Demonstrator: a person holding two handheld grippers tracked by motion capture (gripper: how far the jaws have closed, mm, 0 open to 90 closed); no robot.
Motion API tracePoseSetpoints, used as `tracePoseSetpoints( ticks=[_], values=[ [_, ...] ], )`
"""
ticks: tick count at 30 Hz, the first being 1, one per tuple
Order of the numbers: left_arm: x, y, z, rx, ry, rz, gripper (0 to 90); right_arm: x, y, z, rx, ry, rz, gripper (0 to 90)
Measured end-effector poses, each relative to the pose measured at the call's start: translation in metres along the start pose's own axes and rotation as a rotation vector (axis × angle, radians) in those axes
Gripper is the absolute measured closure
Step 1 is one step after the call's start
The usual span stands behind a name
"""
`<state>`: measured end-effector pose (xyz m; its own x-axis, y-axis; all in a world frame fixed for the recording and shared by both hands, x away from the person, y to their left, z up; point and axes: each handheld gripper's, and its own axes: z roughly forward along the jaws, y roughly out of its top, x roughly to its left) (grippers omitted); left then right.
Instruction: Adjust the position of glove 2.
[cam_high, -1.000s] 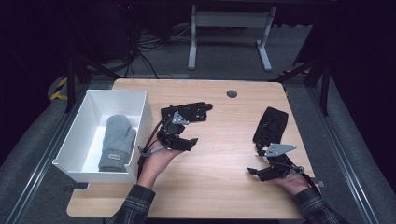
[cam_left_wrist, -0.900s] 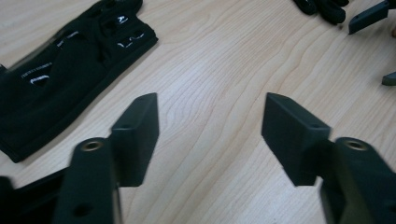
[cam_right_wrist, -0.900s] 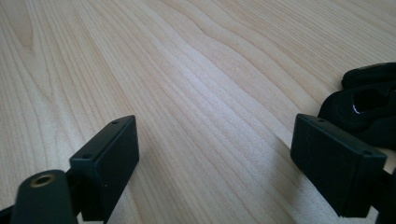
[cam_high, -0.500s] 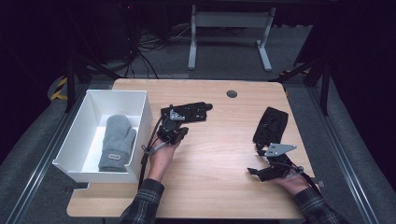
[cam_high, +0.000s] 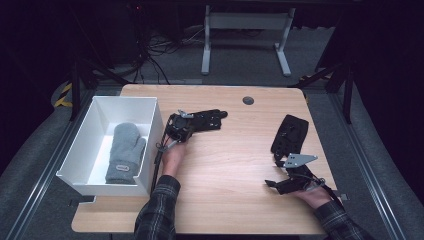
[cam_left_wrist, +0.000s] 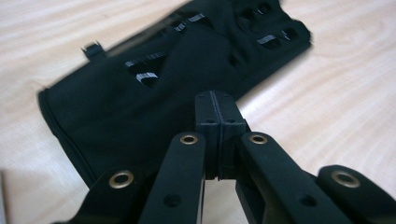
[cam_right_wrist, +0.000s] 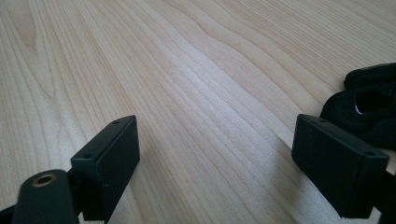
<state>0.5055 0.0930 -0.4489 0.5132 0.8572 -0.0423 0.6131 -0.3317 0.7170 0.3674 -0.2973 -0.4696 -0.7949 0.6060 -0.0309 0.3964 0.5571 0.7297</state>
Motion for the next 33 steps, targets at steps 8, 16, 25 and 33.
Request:
tracePoseSetpoints(
  ticks=[8,16,25,33],
  values=[
    [0.007,0.008,0.013,0.009,0.031,0.010,90.0,0.000,0.000,0.000,0.000,0.003,-0.001,15.7],
    [0.009,0.003,0.018,0.046,-0.004,0.003,90.0,0.000,0.000,0.000,0.000,0.005,-0.003,15.7],
    [-0.004,-0.005,0.006,0.084,-0.071,0.008,90.0,0.000,0.000,0.000,0.000,0.007,-0.003,15.8],
    [-0.018,-0.016,-0.006,0.109,-0.145,0.011,90.0,0.000,0.000,0.000,0.000,0.006,-0.004,15.7]
  ],
)
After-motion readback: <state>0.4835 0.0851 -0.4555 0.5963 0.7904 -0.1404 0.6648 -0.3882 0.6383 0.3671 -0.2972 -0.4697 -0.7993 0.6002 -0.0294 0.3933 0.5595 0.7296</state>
